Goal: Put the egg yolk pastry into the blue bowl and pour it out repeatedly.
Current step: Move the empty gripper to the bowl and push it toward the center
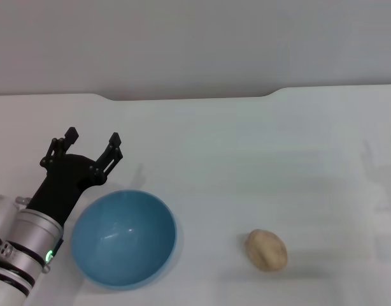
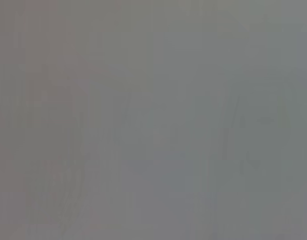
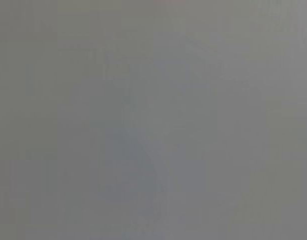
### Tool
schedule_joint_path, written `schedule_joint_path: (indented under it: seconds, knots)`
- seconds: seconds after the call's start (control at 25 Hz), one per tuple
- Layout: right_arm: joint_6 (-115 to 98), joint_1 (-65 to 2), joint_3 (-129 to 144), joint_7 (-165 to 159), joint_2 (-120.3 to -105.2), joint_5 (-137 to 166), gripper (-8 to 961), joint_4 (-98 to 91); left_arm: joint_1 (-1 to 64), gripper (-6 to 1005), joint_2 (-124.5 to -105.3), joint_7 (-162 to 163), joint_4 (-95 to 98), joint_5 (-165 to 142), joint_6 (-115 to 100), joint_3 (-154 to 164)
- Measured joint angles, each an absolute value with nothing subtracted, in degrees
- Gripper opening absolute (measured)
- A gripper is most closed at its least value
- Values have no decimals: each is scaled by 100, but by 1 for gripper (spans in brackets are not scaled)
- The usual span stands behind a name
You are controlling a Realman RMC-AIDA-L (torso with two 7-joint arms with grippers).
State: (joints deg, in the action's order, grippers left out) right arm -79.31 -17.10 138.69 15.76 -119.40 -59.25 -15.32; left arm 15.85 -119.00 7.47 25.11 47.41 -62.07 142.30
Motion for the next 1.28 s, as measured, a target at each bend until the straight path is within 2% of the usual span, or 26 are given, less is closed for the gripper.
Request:
schedule_joint_path:
  seconds: [0.6, 0.76, 1.28]
  knots:
    - [-7737, -1952, 13799, 1130, -11909, -5932, 533, -1407, 1600, 860, -11869, 748, 2593, 4701, -6226, 14275]
    - [-7671, -1938, 13799, 1127, -11912, -5933, 533, -1435, 1618, 860, -11796, 747, 2765, 4681, -6251, 14214]
    - [-7419, -1832, 13852, 712, -11955, -5923, 533, -1478, 2095, 860, -11748, 738, 2823, 4658, -5990, 14015]
